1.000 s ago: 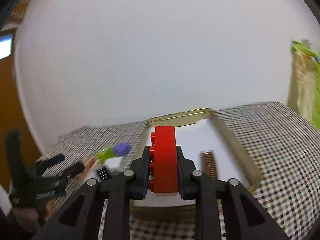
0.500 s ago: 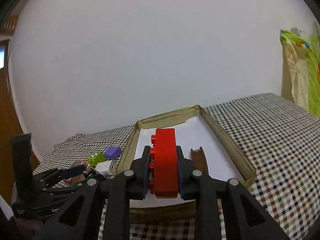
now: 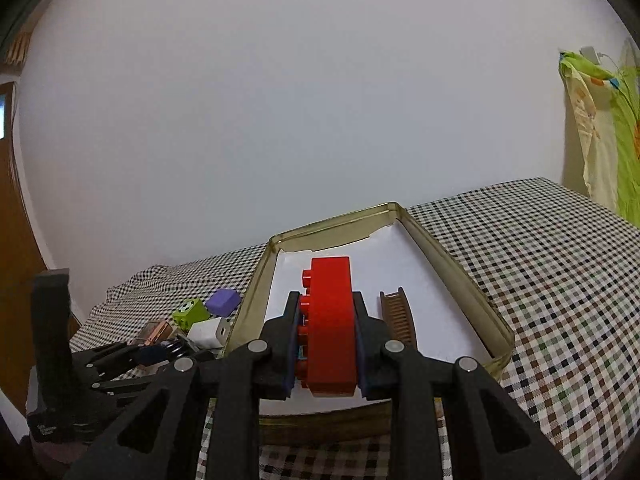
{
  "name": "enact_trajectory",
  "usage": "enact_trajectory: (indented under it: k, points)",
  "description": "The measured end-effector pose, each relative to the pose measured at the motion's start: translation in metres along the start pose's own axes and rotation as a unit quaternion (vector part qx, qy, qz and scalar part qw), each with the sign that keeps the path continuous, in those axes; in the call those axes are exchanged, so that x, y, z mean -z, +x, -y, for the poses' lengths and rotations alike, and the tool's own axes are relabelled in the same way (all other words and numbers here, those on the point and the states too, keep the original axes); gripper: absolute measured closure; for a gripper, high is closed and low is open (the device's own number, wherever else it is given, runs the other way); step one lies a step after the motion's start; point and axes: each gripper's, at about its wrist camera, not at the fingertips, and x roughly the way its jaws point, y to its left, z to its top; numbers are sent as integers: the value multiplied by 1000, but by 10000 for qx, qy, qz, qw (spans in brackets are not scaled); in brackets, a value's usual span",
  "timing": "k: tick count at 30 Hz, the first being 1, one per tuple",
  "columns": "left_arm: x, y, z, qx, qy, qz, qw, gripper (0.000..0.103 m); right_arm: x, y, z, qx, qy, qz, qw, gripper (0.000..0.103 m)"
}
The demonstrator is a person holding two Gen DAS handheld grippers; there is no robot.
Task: Organize rigid objects
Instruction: 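Grasp the black hair clip with the left tool while the right tool holds the red brick, then carry the black clip and red brick over the gold tin with both tools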
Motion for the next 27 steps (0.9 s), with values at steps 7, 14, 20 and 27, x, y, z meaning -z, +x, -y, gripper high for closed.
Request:
enact_trajectory:
  k: [7,14,20,27]
  points:
    - [1,-13,-5,79,-204,338,9992,63,2,-2,-1,20,9,31,10000,78]
    - [-2,-33,-1,137,-317,783,9963,63,2,-12,-4,74,-80,216,9997,78]
    - [-21,-46,10,146,-289,1044,9940,63,0,-21,6,109,140,325,9993,78]
    - [-45,-50,40,314,-223,1162,9925,63,-30,-28,30,131,265,352,9989,78]
